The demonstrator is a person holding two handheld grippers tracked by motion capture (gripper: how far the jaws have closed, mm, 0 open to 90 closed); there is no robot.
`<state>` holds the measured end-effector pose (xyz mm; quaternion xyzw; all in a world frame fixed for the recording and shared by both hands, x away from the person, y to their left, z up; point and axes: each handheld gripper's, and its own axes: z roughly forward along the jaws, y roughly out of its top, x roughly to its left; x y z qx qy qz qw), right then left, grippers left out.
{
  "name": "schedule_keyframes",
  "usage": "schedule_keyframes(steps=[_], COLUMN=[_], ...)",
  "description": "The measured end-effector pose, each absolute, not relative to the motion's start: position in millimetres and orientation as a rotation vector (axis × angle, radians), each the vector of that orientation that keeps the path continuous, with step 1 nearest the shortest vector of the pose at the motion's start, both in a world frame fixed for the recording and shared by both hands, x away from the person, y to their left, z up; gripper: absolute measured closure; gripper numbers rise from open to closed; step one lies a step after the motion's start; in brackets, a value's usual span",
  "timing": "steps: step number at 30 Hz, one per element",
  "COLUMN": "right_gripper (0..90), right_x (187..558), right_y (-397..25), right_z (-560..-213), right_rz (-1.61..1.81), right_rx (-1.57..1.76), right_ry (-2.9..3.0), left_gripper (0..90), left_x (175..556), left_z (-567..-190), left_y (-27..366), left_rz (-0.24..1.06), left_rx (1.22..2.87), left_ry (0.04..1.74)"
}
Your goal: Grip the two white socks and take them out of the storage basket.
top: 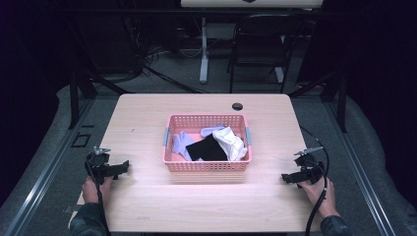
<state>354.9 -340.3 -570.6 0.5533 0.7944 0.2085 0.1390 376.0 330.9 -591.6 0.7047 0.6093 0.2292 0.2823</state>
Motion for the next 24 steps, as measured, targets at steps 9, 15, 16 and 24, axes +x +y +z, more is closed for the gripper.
schedule_keyframes(steps=[9,15,16,24], right_gripper=[0.0,0.0,0.0,0.0], right_x=[354.2,351.2,351.3,355.5], right_y=[-340.6,-341.3,-341.1,-339.3], right_z=[-570.6,-571.4,-571.3,-569.4], right_rz=[0.602,0.619,0.617,0.573], right_rx=[1.597,1.595,1.6,1.612], right_ry=[2.295,2.272,2.27,2.292], left_gripper=[0.5,0.5,0.5,0.5], left_x=[375.9,375.9,375.9,375.9], left_z=[-591.6,-591.6,-591.6,-591.6], left_y=[330.9,330.9,330.9,330.9], left_rz=[0.614,0.614,0.614,0.614], left_rx=[1.887,1.887,1.887,1.887], left_ry=[1.632,1.632,1.632,1.632])
